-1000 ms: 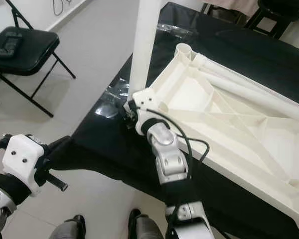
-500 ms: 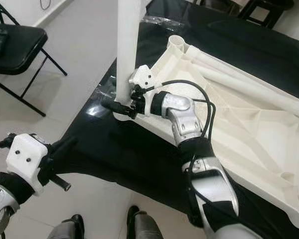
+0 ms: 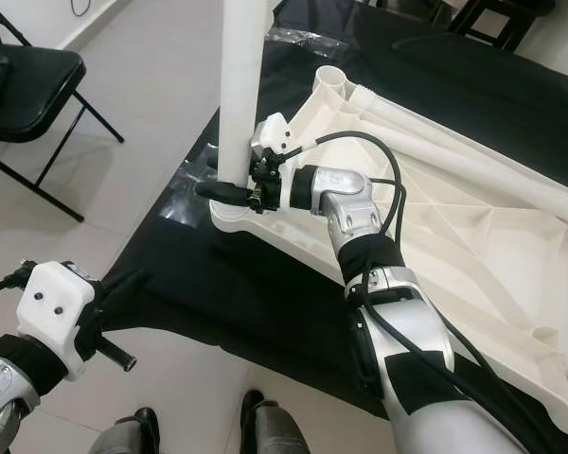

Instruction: Building children table

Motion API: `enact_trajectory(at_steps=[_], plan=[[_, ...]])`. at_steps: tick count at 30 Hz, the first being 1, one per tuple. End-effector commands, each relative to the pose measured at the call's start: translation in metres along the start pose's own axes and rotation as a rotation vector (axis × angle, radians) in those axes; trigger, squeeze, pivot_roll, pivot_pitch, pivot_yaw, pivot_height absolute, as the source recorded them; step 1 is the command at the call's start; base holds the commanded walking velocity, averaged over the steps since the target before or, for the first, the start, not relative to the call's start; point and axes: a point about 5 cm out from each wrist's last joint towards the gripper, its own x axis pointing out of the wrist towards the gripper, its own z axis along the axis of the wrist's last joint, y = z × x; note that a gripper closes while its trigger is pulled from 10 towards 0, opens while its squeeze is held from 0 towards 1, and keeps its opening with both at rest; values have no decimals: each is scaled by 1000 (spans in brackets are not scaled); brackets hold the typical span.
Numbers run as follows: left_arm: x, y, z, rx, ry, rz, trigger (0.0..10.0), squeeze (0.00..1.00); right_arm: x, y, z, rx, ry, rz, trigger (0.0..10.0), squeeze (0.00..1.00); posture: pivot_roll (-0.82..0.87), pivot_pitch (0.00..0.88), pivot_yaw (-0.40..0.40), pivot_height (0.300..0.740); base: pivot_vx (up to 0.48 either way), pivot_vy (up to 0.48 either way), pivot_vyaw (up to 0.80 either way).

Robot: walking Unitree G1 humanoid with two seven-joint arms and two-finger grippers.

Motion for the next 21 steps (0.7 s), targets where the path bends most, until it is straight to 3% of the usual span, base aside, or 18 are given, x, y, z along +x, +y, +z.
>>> enact_trajectory(at_steps=[1,2,3,4,5,6,7,9,10,11,13,18,19,20,21], plan=[[-2,-6,-2,-23,13,-21,10000,0,-5,5,-23,91,28,-10,0,0,180,333,-166,740,0,0,0],[-2,-6,-2,-25,13,-22,10000,0,-7,4,-25,92,25,-27,0,0,180,333,-166,740,0,0,0],[-2,-6,-2,-28,14,-22,10000,0,-10,2,-31,105,25,-134,0,0,170,342,-169,740,0,0,0],[-3,-6,-2,-29,17,-24,10000,0,-14,4,-44,152,28,-320,0,0,167,348,-167,740,0,0,0],[-3,-6,-2,-29,17,-24,10000,0,-14,4,-44,152,28,-320,0,0,167,348,-167,740,0,0,0],[-4,-6,-2,-30,19,-24,10000,0,-18,6,-53,185,36,-454,0,0,165,350,-166,740,0,0,0],[-4,-6,-2,-30,19,-24,10000,0,-18,6,-53,185,36,-454,0,0,165,350,-166,740,0,0,0],[-5,-4,-2,-42,21,-28,10000,0,-30,64,-91,203,194,-797,0,0,145,369,-129,740,0,0,0],[-5,-4,-2,-42,21,-28,10000,0,-30,64,-91,203,194,-797,0,0,145,369,-129,740,0,0,0],[-4,-3,-3,-45,21,-31,10000,0,-38,84,-96,187,239,-890,0,0,140,366,-127,740,0,0,0],[-2,-6,-2,-58,13,-44,10000,0,-37,93,-96,176,255,-912,0,0,133,350,-124,740,0,0,0],[2,-10,-1,-74,-2,-59,10000,0,-28,90,-94,173,248,-874,0,0,138,343,-129,740,0,0,0],[2,-10,-1,-74,-4,-59,10000,0,-24,85,-94,171,258,-868,2275,0,145,337,-128,740,0,0,0],[2,-10,-1,-74,-4,-59,10000,0,-24,85,-94,171,258,-868,2275,0,145,337,-128,740,0,0,0],[2,-8,0,-69,-5,-52,10000,0,-19,81,-90,161,229,-830,10000,0,152,330,-129,740,0,0,0]])
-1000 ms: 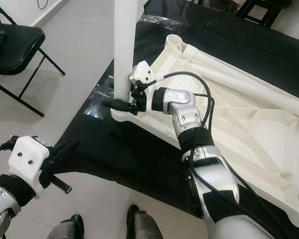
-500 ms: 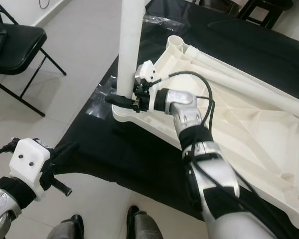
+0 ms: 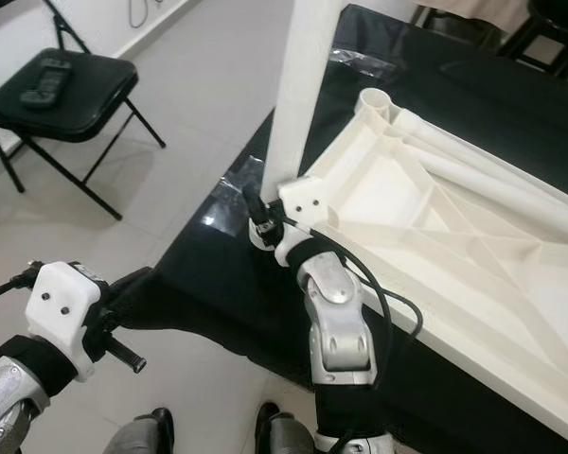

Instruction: Building children table

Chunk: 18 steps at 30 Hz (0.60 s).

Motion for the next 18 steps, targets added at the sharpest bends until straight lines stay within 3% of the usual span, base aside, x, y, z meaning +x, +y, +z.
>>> enact_trajectory(at_steps=[1,2,4,6,7,8,9,12,15,18], plan=[[-2,-2,-5,-21,27,-10,10000,0,-13,-6,-55,27,265,-21,10000,0,152,330,-129,740,0,0,0],[-1,-1,-5,-15,26,-3,10000,0,-7,-7,-48,78,227,0,10000,1000,154,324,-130,740,0,0,0],[-1,0,-6,-12,24,3,10000,0,6,-13,-28,163,121,77,10000,1000,155,316,-133,740,0,0,0],[0,0,-6,-12,25,2,10000,0,8,-14,-19,187,87,93,10000,1000,157,311,-134,740,0,0,0],[0,-1,-6,-12,24,2,10000,0,11,-13,-5,206,47,230,10000,239,158,306,-137,740,0,0,0],[0,-1,-6,-12,24,2,10000,0,11,-13,-5,206,47,230,10000,239,158,306,-137,740,0,0,0],[1,-1,-5,-10,18,9,10000,0,13,-14,18,142,-30,463,10000,0,171,300,-145,740,0,0,0],[1,-1,-5,-8,15,13,10000,0,14,-15,24,118,-51,537,10000,0,171,300,-145,740,0,0,0],[1,0,-5,-2,15,20,10000,0,16,-21,29,16,-63,692,10000,0,184,296,-148,740,0,0,0],[1,0,-5,0,16,20,10000,0,20,-27,29,12,-50,759,10000,0,186,296,-148,740,0,0,0]])
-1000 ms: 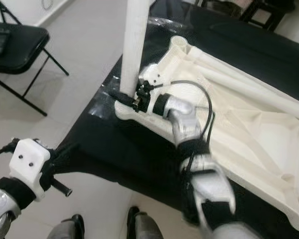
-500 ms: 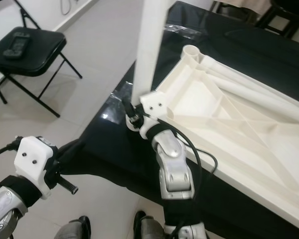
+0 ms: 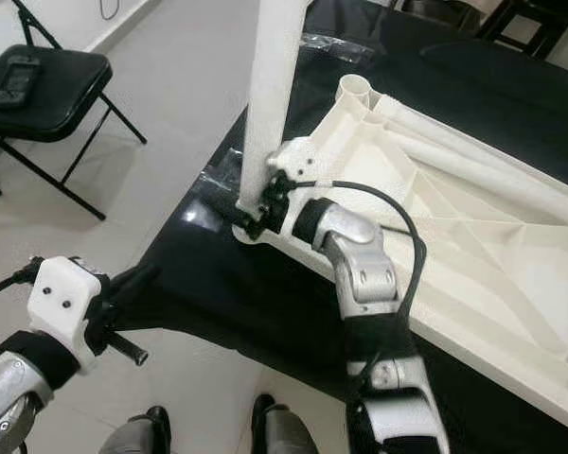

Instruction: Building children table

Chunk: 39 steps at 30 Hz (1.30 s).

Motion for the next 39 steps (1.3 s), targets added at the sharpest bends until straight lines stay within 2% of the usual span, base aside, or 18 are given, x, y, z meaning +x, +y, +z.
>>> enact_trajectory(at_steps=[1,4,6,10,15,18,22,26,27,29,30,31,32,33,39], plan=[[-1,-3,-3,-9,12,-13,10000,0,2,5,-6,11,-1,52,10000,0,186,296,-148,740,0,0,0],[-2,-3,-3,-8,14,-10,10000,0,4,-15,3,28,-18,69,10000,0,191,301,-151,740,0,0,0],[-2,-3,-3,-8,14,-10,10000,0,4,-15,3,28,-18,69,10000,0,191,301,-151,740,0,0,0],[-2,-3,-2,-5,13,-7,10000,0,11,-29,11,30,-18,90,10000,0,201,307,-151,740,0,0,0],[-2,-4,-3,2,19,-10,10000,0,11,-34,11,42,2,101,10000,0,208,309,-151,740,0,0,0],[-3,-4,-3,8,23,-13,10000,0,7,-39,9,53,14,104,10000,0,216,315,-150,740,0,0,0],[-5,-4,-2,8,25,-9,10000,0,-9,-50,10,65,16,107,10000,0,206,321,-150,740,0,0,0],[-5,-4,-2,7,26,-9,10000,0,-11,-51,11,68,11,109,10000,0,205,321,-150,740,0,0,0],[-4,-4,-3,5,27,-13,10000,0,-18,-54,11,74,4,114,10000,0,194,322,-150,740,0,0,0],[-4,-5,-3,3,28,-15,10000,0,-21,-55,10,75,6,115,10000,0,193,322,-149,740,0,0,0],[-4,-5,-3,2,28,-17,10000,0,-24,-55,9,79,9,116,9255,0,191,322,-149,740,0,0,0],[-4,-5,-3,1,28,-18,10000,0,-25,-55,8,81,11,117,3569,0,191,322,-149,740,0,0,0],[-4,-5,-3,1,28,-18,10000,0,-25,-55,8,81,11,117,3569,0,191,322,-149,740,0,0,0],[-4,-6,-3,0,29,-19,10000,0,-25,-55,7,86,10,121,0,0,191,322,-149,740,0,0,0],[-4,-5,-3,1,28,-19,10000,0,-24,-54,4,100,0,137,0,0,190,322,-149,740,0,0,0]])
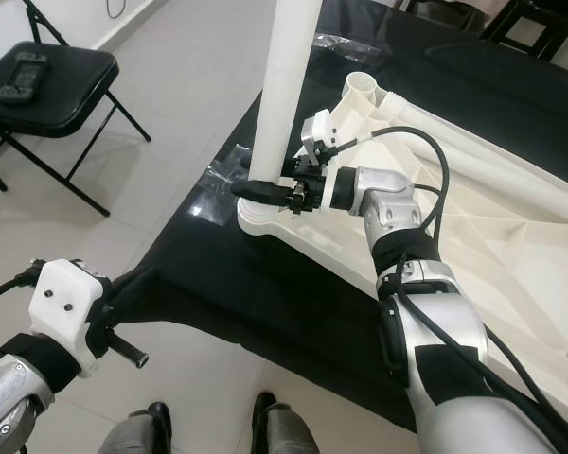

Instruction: Building children table

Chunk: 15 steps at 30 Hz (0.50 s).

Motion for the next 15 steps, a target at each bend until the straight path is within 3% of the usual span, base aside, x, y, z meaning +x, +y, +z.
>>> enact_trajectory(at_steps=[1,11,12,13,14,15], plan=[[-2,-4,-1,0,18,-21,10000,0,-5,-2,-1,28,-24,-18,0,0,190,322,-149,740,0,0,0],[-2,-4,-2,-2,17,-22,10000,0,-12,-3,-15,-2,21,-128,0,0,168,325,-159,740,0,0,0],[-2,-5,-2,-5,17,-23,10000,0,-14,1,-31,20,31,-214,0,0,152,326,-163,740,0,0,0],[-2,-4,-3,-7,17,-24,10000,0,-10,6,-54,52,67,-406,0,0,156,327,-169,740,0,0,0],[-2,-4,-3,-7,17,-24,10000,0,-10,6,-54,52,67,-406,0,0,156,327,-169,740,0,0,0],[-1,-3,-3,-7,16,-26,10000,0,-14,18,-82,39,187,-830,0,0,147,331,-160,740,0,0,0]])
